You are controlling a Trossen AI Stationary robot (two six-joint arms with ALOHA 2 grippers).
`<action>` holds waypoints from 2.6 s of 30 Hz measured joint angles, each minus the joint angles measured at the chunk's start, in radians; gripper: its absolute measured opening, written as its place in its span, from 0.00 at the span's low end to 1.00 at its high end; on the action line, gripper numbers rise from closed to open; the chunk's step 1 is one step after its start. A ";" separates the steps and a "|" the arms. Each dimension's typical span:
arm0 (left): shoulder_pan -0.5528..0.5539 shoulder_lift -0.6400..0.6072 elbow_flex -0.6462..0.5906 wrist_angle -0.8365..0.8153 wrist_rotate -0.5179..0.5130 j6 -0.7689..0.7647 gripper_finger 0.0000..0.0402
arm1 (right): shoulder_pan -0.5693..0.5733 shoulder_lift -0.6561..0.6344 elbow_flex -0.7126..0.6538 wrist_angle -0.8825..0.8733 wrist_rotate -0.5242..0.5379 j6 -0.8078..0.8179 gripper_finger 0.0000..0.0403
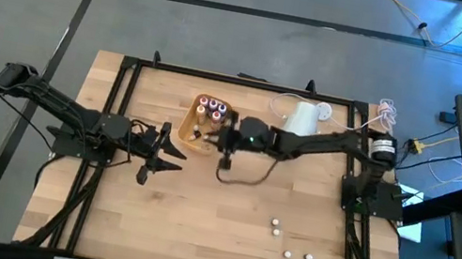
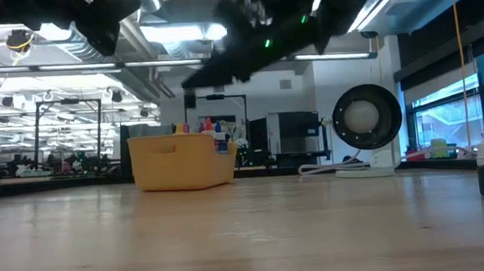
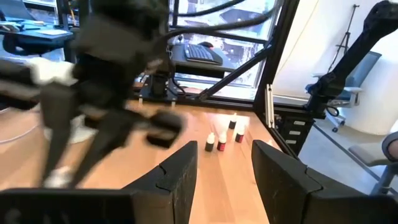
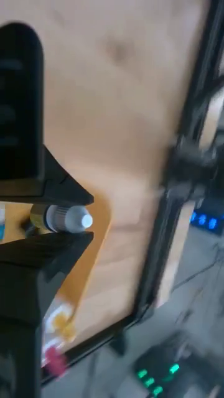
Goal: Pick & Place food coloring
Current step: Put the left small green food coloring bottle into the yellow bin, then put the small green food coloring bottle into the yellow bin
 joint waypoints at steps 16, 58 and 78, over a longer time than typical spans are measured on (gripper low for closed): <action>0.001 0.000 0.000 -0.008 -0.027 0.000 0.37 | -0.128 0.127 0.003 -0.029 -0.060 0.129 0.17; 0.001 0.000 0.000 -0.015 -0.050 0.053 0.37 | -0.126 0.172 0.003 -0.045 -0.056 0.100 0.38; 0.001 0.000 0.000 -0.023 -0.050 0.053 0.37 | 0.317 -0.390 -0.213 -0.619 -0.138 0.254 0.45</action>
